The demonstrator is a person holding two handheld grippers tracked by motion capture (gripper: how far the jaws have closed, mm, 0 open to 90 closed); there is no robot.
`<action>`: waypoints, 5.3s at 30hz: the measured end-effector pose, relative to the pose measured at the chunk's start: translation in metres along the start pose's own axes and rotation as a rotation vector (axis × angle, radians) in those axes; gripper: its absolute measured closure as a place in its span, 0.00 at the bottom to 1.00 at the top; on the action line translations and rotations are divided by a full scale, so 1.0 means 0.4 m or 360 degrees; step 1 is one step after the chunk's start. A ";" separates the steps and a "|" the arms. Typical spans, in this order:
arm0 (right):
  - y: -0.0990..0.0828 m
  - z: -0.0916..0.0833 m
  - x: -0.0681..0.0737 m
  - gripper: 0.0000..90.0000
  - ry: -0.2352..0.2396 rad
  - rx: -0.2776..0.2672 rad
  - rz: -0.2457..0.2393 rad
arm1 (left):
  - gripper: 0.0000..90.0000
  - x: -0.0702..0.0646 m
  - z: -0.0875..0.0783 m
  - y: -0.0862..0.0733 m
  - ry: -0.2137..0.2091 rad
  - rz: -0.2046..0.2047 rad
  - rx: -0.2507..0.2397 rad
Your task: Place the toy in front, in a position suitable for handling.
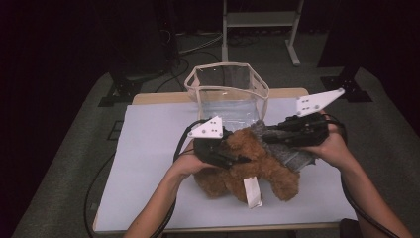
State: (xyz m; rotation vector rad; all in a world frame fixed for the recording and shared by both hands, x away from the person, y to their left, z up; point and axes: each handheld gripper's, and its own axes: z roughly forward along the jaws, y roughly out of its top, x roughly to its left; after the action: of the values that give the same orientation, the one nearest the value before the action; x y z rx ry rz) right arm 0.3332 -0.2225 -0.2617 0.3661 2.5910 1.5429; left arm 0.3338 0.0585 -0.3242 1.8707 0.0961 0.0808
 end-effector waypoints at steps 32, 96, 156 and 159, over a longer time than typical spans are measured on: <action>0.000 0.058 -0.005 0.81 0.0097 -0.0076 0.0049 | 0.41 0.007 -0.081 -0.055 -0.0033 -0.0062 -0.0257; -0.491 -0.084 -0.058 0.77 -0.0327 0.0297 0.0600 | 0.29 0.006 0.107 -0.026 -0.0015 0.0088 0.0592; -0.251 0.121 0.020 0.38 0.0034 0.0129 0.0140 | 0.27 -0.003 -0.211 -0.239 0.0080 -0.0206 0.0413; -0.249 0.117 0.016 0.38 0.0031 0.0153 0.0137 | 0.27 -0.006 -0.203 -0.236 0.0058 -0.0195 0.0421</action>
State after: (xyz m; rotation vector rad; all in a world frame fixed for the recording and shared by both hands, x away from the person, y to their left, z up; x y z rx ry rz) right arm 0.3218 -0.2263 -0.3713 0.4801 2.7044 1.4579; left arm 0.3205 0.1631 -0.3901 2.1231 0.2570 0.0181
